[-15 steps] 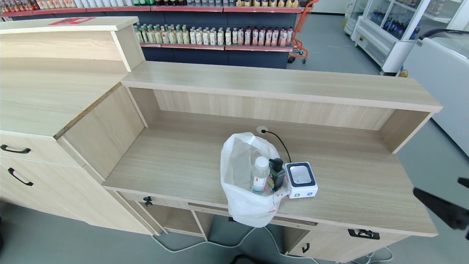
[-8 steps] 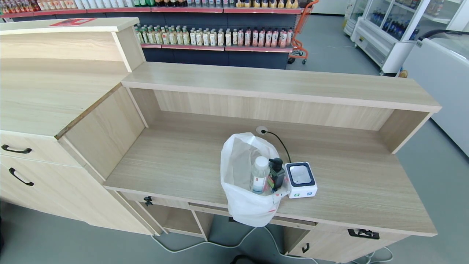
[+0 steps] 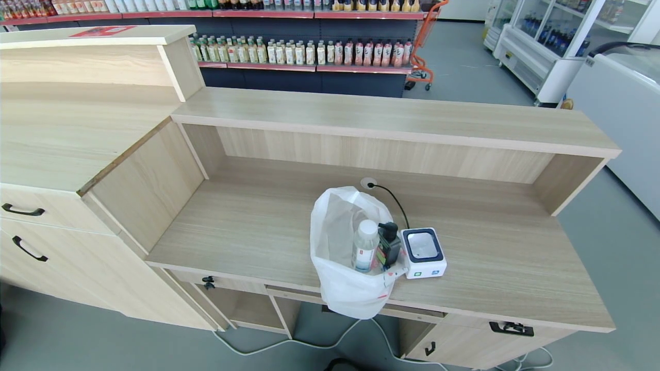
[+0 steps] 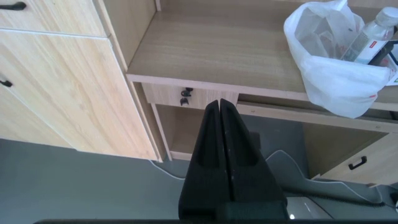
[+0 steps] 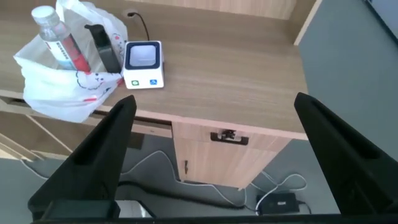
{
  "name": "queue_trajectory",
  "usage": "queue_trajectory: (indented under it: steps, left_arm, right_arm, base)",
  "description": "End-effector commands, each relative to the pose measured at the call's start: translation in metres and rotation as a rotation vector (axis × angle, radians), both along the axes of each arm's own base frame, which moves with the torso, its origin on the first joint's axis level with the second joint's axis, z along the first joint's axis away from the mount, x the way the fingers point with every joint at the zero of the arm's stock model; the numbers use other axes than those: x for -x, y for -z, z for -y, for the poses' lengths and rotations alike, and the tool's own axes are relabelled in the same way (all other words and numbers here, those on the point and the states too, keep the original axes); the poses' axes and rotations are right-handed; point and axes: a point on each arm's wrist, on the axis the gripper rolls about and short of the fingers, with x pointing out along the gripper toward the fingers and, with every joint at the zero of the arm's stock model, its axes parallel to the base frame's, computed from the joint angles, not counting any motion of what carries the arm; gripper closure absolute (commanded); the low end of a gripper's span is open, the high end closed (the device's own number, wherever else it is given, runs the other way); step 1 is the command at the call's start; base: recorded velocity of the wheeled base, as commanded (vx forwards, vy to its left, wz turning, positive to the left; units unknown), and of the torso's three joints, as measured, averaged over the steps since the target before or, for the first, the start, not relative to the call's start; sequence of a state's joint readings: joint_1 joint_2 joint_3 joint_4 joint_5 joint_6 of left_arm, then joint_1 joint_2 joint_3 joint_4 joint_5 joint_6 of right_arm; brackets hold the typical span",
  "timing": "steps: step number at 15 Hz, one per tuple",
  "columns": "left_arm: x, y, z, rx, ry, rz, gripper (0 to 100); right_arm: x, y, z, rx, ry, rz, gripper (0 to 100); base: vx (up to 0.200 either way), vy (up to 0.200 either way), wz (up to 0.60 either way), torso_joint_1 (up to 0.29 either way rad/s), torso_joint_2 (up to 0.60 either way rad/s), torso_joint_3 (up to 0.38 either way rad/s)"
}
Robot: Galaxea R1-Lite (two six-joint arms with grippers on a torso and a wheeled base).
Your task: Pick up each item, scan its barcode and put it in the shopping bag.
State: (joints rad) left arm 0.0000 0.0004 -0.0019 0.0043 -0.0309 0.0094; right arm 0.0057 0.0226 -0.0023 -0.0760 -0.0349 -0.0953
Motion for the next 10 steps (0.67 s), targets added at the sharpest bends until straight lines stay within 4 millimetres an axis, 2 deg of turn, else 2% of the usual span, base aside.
queue_trajectory:
  steps: [1, 5, 10]
  left_arm:
    - [-0.0001, 0.0000, 0.0000, 0.000, 0.000, 0.000, 100]
    - [0.0000, -0.0003, 0.0000, 0.000, 0.000, 0.000, 100]
    - [-0.0001, 0.0001, 0.0000, 0.000, 0.000, -0.002, 100]
  right_arm:
    - [0.0019, -0.0008, -0.0002, -0.012, 0.001, 0.040, 0]
    - [0.0020, -0.0010, -0.0027, -0.040, -0.114, 0.040, 0]
    - [0.0019, -0.0005, -0.0019, -0.039, -0.078, 0.036, 0]
  base:
    - [0.000, 0.000, 0.00, 0.000, 0.00, 0.000]
    - [0.000, 0.000, 0.00, 0.000, 0.00, 0.000]
    - [0.000, 0.000, 0.00, 0.000, 0.00, 0.000]
